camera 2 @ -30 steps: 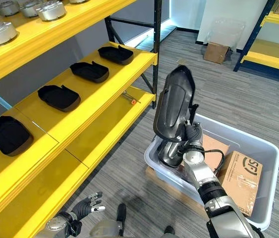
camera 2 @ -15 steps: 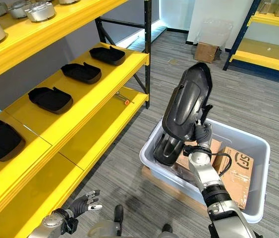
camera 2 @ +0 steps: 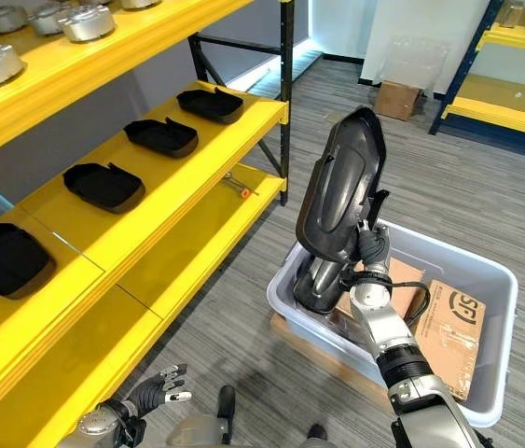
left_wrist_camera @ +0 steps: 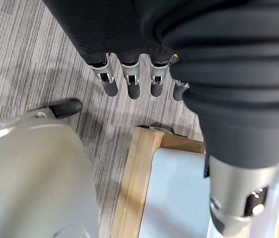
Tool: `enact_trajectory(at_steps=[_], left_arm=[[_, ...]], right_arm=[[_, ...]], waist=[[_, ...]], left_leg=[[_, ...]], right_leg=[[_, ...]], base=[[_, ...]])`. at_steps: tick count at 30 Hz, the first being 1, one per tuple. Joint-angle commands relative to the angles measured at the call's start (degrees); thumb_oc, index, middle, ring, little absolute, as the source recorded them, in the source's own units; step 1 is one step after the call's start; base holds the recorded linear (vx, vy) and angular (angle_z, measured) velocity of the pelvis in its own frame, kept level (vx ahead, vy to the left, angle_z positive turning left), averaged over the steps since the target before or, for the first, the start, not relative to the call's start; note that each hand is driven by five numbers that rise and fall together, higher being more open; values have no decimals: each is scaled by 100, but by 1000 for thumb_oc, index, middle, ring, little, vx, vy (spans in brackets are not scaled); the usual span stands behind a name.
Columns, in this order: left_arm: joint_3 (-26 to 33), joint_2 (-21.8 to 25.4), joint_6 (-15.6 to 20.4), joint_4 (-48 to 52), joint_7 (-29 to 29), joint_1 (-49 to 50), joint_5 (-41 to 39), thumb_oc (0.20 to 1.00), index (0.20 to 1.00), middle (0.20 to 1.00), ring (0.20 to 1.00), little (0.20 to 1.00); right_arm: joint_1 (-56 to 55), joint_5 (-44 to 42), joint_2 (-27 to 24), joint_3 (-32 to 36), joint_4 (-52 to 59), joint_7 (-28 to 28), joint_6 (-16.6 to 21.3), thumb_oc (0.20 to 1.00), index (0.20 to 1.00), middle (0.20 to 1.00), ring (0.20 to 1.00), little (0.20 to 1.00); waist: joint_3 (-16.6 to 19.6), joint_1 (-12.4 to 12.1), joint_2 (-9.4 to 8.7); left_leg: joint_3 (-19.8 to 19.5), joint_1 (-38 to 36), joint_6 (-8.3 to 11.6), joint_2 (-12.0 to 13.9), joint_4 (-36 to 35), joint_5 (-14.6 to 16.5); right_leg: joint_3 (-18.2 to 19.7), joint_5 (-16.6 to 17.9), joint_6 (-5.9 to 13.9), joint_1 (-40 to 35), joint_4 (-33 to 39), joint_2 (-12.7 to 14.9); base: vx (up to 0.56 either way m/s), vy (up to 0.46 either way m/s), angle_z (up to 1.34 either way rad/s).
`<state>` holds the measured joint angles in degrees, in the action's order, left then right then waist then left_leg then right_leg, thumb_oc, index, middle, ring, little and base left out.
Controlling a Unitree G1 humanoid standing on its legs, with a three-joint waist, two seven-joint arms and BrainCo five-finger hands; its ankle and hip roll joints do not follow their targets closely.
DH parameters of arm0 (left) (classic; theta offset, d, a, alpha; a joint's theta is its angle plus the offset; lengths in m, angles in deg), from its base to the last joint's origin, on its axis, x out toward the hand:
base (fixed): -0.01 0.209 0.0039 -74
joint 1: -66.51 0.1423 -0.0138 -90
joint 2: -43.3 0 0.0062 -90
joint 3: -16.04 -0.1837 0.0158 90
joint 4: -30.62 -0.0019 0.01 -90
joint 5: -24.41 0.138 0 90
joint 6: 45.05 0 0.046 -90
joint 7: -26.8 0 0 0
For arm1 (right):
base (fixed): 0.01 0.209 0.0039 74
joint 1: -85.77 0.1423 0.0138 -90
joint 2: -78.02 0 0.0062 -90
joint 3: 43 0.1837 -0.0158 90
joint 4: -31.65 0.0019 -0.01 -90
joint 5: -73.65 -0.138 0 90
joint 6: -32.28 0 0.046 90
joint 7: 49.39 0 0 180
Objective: Move parts from the plastic box to the shelf.
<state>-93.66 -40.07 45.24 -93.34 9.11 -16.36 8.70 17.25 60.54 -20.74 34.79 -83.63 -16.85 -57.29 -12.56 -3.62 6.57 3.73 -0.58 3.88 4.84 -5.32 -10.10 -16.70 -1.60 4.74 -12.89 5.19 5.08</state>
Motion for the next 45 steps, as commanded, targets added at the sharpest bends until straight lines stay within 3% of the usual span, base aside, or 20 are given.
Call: enact_trajectory(at_steps=[1, 4, 9, 10, 12, 18, 36, 45], left_arm=[[29, 136, 165, -8, -349, -379, 460, 1000, 1000, 1000, 1000, 1000], [-50, 70, 156, -109, -314, -577, 478, 1000, 1000, 1000, 1000, 1000], [-162, -69, 77, -103, -57, -755, 329, 1000, 1000, 1000, 1000, 1000], [-181, -95, 0, -4, 38, -746, 322, 1000, 1000, 1000, 1000, 1000], [-227, -97, -54, 54, 103, -728, 319, 1000, 1000, 1000, 1000, 1000], [-335, 34, -244, 225, 107, -688, 135, 1000, 1000, 1000, 1000, 1000], [-272, 184, -44, 452, 459, -152, -235, 1000, 1000, 1000, 1000, 1000], [-309, 220, 21, 370, 583, -239, -248, 1000, 1000, 1000, 1000, 1000]], right_arm=[[499, 408, -18, 130, 745, 206, 324, 200, 200, 200, 200, 200], [648, 425, 3, 74, 583, 90, 405, 200, 200, 200, 200, 200], [922, 300, 51, -177, 582, -173, 271, 200, 200, 200, 200, 200], [955, 225, 23, -244, 549, -242, 318, 200, 200, 200, 200, 200], [970, 132, 20, -300, 478, -302, 377, 200, 200, 200, 200, 200], [885, 153, 107, -258, 427, -382, 363, 200, 200, 200, 200, 200], [1129, 124, 610, -746, 519, -786, 216, 200, 200, 200, 200, 200], [1360, 156, 978, -924, 485, -559, 132, 200, 200, 200, 200, 200]], waist=[[95, 199, -365], [50, 256, -423], [67, 373, -417], [84, 333, -378], [95, 307, -331], [112, 304, -203], [-65, -379, -224], [-182, -769, -272]], left_leg=[[1957, -268, 51, 114, 962, 1022], [1947, -105, 80, 339, 1430, 1140], [1851, -222, 353, 1077, 1774, 454], [1641, -197, 266, 1026, 1656, 406], [1508, -256, 275, 986, 1525, 450], [1656, -507, 134, 714, 1030, 907], [1272, -256, 33, 598, 882, 803], [1262, 49, -191, 319, 1180, 960]], right_leg=[[-273, -219, -171, 551, -758, 74], [-312, -336, -215, 708, -1080, 181], [-309, -492, -343, 946, -1423, 303], [-285, -398, -366, 1112, -1539, 372], [-254, -431, -325, 1147, -1640, 476], [-324, -367, -119, 1088, -1727, 793], [-662, -323, 164, 976, -1750, 1056], [-971, -130, 336, 936, -1855, 1370]], base=[[-54, 82, 141], [-27, 98, 127], [-11, 223, 13], [-41, 273, -1], [11, 352, -2], [27, 344, 20], [-32, 158, 18], [-48, 194, 20]])
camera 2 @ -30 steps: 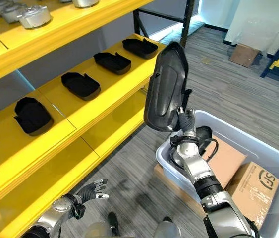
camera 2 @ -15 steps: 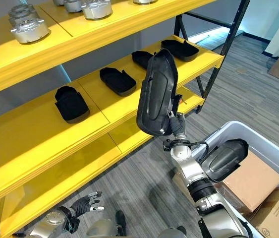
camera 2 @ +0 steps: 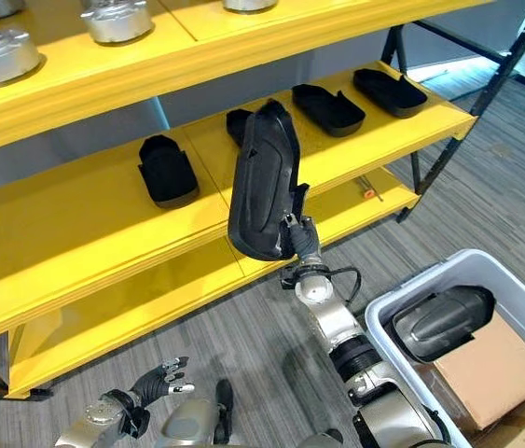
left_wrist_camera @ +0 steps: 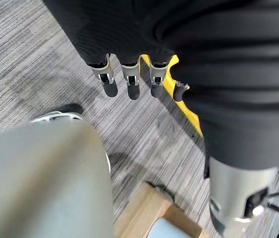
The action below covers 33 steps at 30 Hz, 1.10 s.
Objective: Move parts from the plastic box to the shelf.
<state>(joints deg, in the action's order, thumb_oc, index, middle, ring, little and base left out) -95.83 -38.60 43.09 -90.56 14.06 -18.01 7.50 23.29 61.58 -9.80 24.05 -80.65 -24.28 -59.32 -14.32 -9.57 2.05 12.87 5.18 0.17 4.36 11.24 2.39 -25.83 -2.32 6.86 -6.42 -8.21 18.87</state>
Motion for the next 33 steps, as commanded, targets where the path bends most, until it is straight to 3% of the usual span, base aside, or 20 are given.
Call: enact_trajectory(at_steps=[1, 6, 7, 9, 10, 12, 13, 14, 19, 23, 33], left_arm=[[-93, 82, 231, 81, 93, -112, -110, 1000, 1000, 1000, 1000, 1000], [-89, 108, 252, 45, 135, -175, -29, 1000, 1000, 1000, 1000, 1000], [-104, 109, 291, 10, 196, -189, -3, 1000, 1000, 1000, 1000, 1000], [-111, 129, 341, -78, 230, -273, -50, 1000, 1000, 1000, 1000, 1000], [-113, 130, 341, -82, 231, -290, -56, 1000, 1000, 1000, 1000, 1000], [-109, 128, 331, -67, 271, -345, -109, 1000, 1000, 1000, 1000, 1000], [-118, 109, 328, -81, 292, -389, -116, 1000, 1000, 1000, 1000, 1000], [-181, 29, 353, -140, 341, -461, -82, 1000, 1000, 1000, 1000, 1000], [-257, -114, 495, -378, 225, -560, 172, 1000, 1000, 1000, 1000, 1000], [-281, -48, 391, -335, 93, -806, 224, 1000, 1000, 1000, 1000, 1000], [-357, -18, 193, -42, 7, -937, 228, 1000, 1000, 1000, 1000, 1000]], right_arm=[[799, 39, -84, 163, 187, 223, 318, 200, 200, 200, 200, 200], [907, 53, 57, 148, 190, 457, 263, 200, 200, 200, 200, 200], [995, 55, 76, 142, 169, 472, 230, 200, 200, 200, 200, 200], [1103, 2, 58, 61, 214, 561, 155, 200, 200, 200, 200, 200], [1114, -3, 57, 45, 222, 580, 148, 200, 200, 200, 200, 200], [1156, -13, 48, -6, 246, 602, 118, 200, 200, 200, 200, 200], [1207, -11, 38, -16, 213, 561, 120, 200, 200, 200, 200, 200], [1286, -26, -26, 2, 152, 461, 122, 200, 200, 200, 200, 200], [1198, -107, -188, 85, 127, 452, 150, 200, 200, 200, 200, 200], [1106, -153, -390, 243, 97, 316, 269, 200, 200, 200, 200, 200], [1121, -57, -537, 139, 238, 209, 234, 200, 200, 200, 200, 200]], waist=[[-31, -211, 174], [-102, -394, 157], [-125, -392, 216], [-156, -243, 274], [-165, -220, 281], [-185, -108, 301], [-190, -43, 288], [-208, 124, 235], [-147, 472, 139], [-102, 545, 142], [-209, 582, 202]], left_leg=[[376, -499, 135, 300, -439, -253], [432, -493, -49, -51, -347, 32], [517, -466, -138, -84, -395, -54], [487, -491, -148, -135, -475, -49], [486, -500, -143, -138, -484, -47], [513, -566, -102, -194, -590, -61], [517, -583, -75, -259, -642, -64], [452, -603, -42, -409, -711, -55], [154, -699, -112, -667, -874, 16], [20, -621, -93, -705, -807, 51], [134, -528, 1, -614, -672, 86]], right_leg=[[-94, -9, 131, 284, -541, 43], [-268, 226, 262, 357, -1074, 366], [-330, 232, 145, 471, -1204, 293], [-85, -72, 23, 621, -1161, -201], [-60, -117, 4, 634, -1143, -277], [7, -294, -80, 694, -884, -717], [94, -232, -115, 712, -596, -930], [428, 50, -151, 757, 3, -1258], [1196, 411, -129, 968, 513, -1647], [1294, 431, -128, 996, 536, -1589], [1186, 257, -266, 764, 626, -1501]], base=[[-87, 157, 17], [-42, 154, 12], [-31, 142, -12], [-48, 87, -6], [-2, 33, 19], [16, 26, 33], [66, 6, 28], [66, -6, 30], [123, -32, 34], [60, -41, 66], [69, -33, 21]])
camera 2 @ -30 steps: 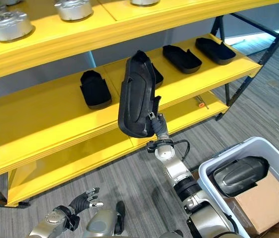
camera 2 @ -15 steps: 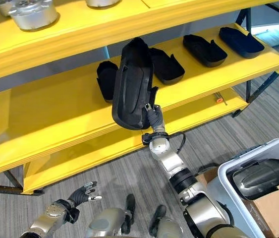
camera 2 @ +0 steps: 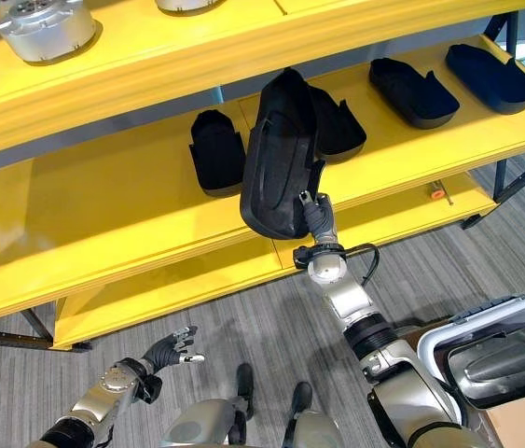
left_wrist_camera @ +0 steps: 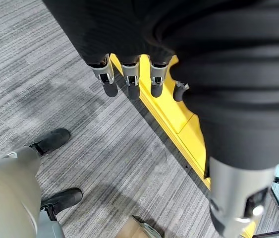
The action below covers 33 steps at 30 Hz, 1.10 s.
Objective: Move parts from the plastic box to the shelf.
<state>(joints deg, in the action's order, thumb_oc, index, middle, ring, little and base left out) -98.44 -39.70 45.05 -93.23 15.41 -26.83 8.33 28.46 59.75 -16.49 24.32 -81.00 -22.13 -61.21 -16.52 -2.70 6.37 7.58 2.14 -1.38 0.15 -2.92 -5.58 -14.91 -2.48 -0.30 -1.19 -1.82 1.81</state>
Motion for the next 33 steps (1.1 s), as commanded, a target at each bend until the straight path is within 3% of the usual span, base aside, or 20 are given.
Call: enact_trajectory(at_steps=[1, 4, 7, 9, 10, 12, 18, 20, 21, 24, 28, 33], left_arm=[[-97, 111, -34, 275, -162, -47, 150, 1000, 1000, 1000, 1000, 1000], [-119, 140, -72, 308, -186, -47, 182, 1000, 1000, 1000, 1000, 1000], [-142, 140, -99, 352, -292, -103, 206, 1000, 1000, 1000, 1000, 1000], [-211, 118, -122, 377, -500, -269, 206, 1000, 1000, 1000, 1000, 1000], [-269, 79, -82, 380, -673, -370, 202, 1000, 1000, 1000, 1000, 1000], [-343, -44, -110, 332, -774, -430, 164, 1000, 1000, 1000, 1000, 1000], [-515, -160, -163, 428, -686, -277, -60, 1000, 1000, 1000, 1000, 1000], [-478, -153, -317, 546, -660, -160, -154, 1000, 1000, 1000, 1000, 1000], [-451, -144, -465, 573, -661, -96, -134, 1000, 1000, 1000, 1000, 1000], [-489, -127, -534, 503, -765, 7, -204, 1000, 1000, 1000, 1000, 1000], [-413, 36, -373, 422, -716, 120, -232, 1000, 1000, 1000, 1000, 1000], [-255, 208, -261, 452, -701, 236, -200, 1000, 1000, 1000, 1000, 1000]], right_arm=[[618, 130, 118, 89, 305, -8, 388, 200, 200, 200, 200, 200], [632, 164, 120, 63, 300, -20, 367, 200, 200, 200, 200, 200], [538, 245, 72, 68, 419, -13, 328, 200, 200, 200, 200, 200], [555, 289, 19, 163, 440, 28, 282, 200, 200, 200, 200, 200], [603, 280, -26, 217, 428, 50, 204, 200, 200, 200, 200, 200], [666, 347, -39, 189, 301, 64, 144, 200, 200, 200, 200, 200], [682, 293, -142, 80, 96, -20, 81, 200, 200, 200, 200, 200], [683, 335, -139, 17, -25, 10, 95, 200, 200, 200, 200, 200], [596, 325, -173, 65, -44, -15, 172, 200, 200, 200, 200, 200], [361, 330, -182, 163, 43, -26, 235, 200, 200, 200, 200, 200], [145, 378, -175, 251, 108, -117, 341, 200, 200, 200, 200, 200], [137, 337, -81, 290, 210, -81, 266, 200, 200, 200, 200, 200]], waist=[[2, -108, -216], [-18, -84, -191], [-46, 12, -210], [-101, 162, -178], [-105, 285, -114], [-37, 349, -3], [145, 313, 103], [117, 214, 68], [121, 201, 56], [107, 228, 40], [54, 212, -67], [-46, 56, -150]], left_leg=[[651, -207, 154, -199, 787, 900], [688, -176, 146, -205, 924, 971], [1008, -121, 220, -11, 1286, 1082], [1399, -71, 418, 464, 1859, 1081], [1650, -144, 505, 818, 1985, 905], [1540, -277, 567, 992, 1741, 523], [803, -418, 908, 1553, 1153, -323], [295, -191, 899, 1551, 1443, -357], [313, -260, 855, 1446, 1405, -34], [407, -305, 772, 1343, 1365, 186], [502, -374, 571, 1141, 1229, 691], [489, -393, 529, 1146, 1146, 748]], right_leg=[[91, 241, 427, 242, -51, 209], [81, 166, 391, 262, -164, 228], [-62, 135, 341, 287, -244, 373], [-224, -65, 307, 323, -481, 540], [-389, -194, 237, 483, -767, 656], [-417, -222, 140, 729, -1058, 705], [-50, -310, 246, 918, -1403, 964], [223, -346, 291, 949, -1556, 1109], [285, -357, 393, 971, -1663, 1229], [345, -319, 476, 883, -1683, 1296], [453, -164, 665, 754, -1601, 1418], [400, -92, 814, 695, -1567, 1517]], base=[[183, -64, 7], [118, -50, 1], [51, -29, 10], [58, 70, 34], [103, 173, 75], [68, 271, 64], [149, 380, 1], [183, 396, -15], [220, 481, -61], [132, 245, -35], [88, 141, 12], [16, 91, 6]])
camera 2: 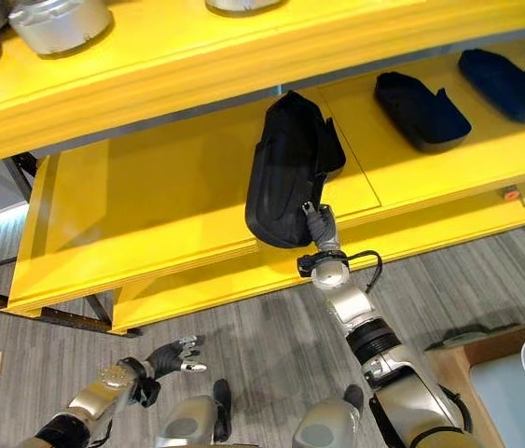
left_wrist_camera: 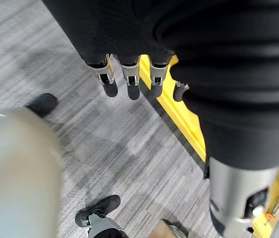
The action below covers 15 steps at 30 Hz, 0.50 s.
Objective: Move parts from the plastic box to the shelf.
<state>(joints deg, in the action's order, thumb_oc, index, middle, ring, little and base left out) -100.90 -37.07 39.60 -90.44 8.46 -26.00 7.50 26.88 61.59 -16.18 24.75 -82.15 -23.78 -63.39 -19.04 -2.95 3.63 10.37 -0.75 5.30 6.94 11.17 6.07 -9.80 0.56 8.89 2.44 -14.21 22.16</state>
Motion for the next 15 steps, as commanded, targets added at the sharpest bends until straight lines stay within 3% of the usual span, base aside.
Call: enact_trajectory(at_steps=[1, 10, 15], left_arm=[[15, -20, 343, 188, -8, 207, -117, 1000, 1000, 1000, 1000, 1000], [71, -6, 413, 195, 126, 199, -233, 1000, 1000, 1000, 1000, 1000], [12, 41, 333, 201, 180, 131, -293, 1000, 1000, 1000, 1000, 1000]], right_arm=[[363, 219, -80, 235, 315, 71, 478, 200, 200, 200, 200, 200], [550, 235, -10, 128, 277, 51, 525, 200, 200, 200, 200, 200], [780, 292, 48, 141, 164, 100, 555, 200, 200, 200, 200, 200]], waist=[[152, -7, 99], [-77, -261, 8], [-207, -409, -42]], left_leg=[[199, -62, -132, 494, -213, -403], [110, 217, -140, 486, 91, -333], [117, 404, -217, 385, 515, -116]], right_leg=[[-160, -382, -70, 303, -302, -472], [-273, -298, 39, 236, -236, -338], [-330, -166, 128, 185, -180, -157]], base=[[-11, 134, 5], [-44, 120, 8], [-37, 204, 7]])
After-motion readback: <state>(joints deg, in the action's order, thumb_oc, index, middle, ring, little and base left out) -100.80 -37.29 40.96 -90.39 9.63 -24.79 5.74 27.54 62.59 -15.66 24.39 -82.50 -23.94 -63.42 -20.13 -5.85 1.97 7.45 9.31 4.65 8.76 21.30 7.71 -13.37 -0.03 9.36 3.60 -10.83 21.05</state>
